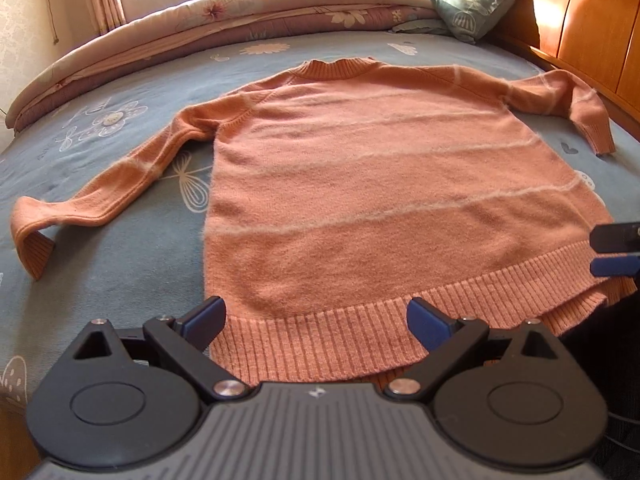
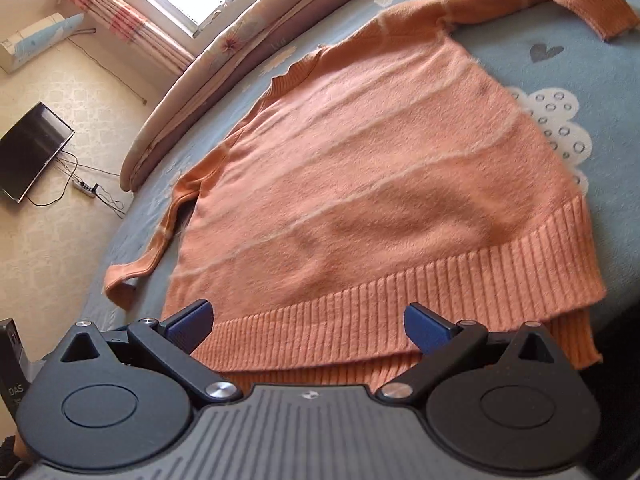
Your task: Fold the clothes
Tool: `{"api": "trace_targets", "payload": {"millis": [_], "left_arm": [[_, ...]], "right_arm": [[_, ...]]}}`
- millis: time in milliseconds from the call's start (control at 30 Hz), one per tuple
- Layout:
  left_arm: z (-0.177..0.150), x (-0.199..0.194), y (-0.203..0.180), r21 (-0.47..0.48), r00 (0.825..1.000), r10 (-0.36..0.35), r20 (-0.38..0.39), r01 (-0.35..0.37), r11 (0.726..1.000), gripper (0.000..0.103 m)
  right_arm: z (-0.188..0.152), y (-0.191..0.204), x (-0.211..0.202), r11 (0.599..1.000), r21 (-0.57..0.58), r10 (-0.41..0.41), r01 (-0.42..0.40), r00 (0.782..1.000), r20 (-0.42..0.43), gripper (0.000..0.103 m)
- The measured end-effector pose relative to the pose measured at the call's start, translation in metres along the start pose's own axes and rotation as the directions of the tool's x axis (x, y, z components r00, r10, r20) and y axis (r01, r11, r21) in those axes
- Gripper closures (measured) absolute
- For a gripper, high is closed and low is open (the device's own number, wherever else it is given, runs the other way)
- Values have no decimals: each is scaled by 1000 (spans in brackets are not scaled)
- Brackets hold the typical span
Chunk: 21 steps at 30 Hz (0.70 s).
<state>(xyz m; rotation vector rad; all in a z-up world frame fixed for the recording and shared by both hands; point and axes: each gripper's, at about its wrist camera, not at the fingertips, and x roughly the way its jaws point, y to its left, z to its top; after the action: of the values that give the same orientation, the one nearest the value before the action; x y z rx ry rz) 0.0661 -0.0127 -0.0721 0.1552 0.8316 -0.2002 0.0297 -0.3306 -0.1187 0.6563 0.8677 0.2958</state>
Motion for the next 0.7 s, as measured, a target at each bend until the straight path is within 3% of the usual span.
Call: {"api": "trace_targets", "payload": {"millis": [100, 233, 400, 533, 700], "left_arm": [[5, -4, 7, -2, 1000, -14, 13, 14, 1000, 6], [16, -3, 15, 1, 1000, 1, -1, -1, 1000, 6], [21, 11, 10, 14, 995, -95, -16, 96, 995, 6], [19, 34, -4, 31, 985, -169, -36, 170, 985, 6], [11, 66, -10, 10, 979, -146, -141, 149, 989, 6]], "right_arm": [[-5, 1, 6, 999, 43, -21, 24, 998, -67, 0], [-8, 6, 6, 998, 33, -45, 48, 996, -80, 0], [9, 33, -1, 993, -84, -84, 83, 996, -12, 0], [37, 55, 10, 954, -244, -163, 173, 985, 63, 0], [75, 65, 38, 921, -336, -175, 195, 981, 89, 0]]}}
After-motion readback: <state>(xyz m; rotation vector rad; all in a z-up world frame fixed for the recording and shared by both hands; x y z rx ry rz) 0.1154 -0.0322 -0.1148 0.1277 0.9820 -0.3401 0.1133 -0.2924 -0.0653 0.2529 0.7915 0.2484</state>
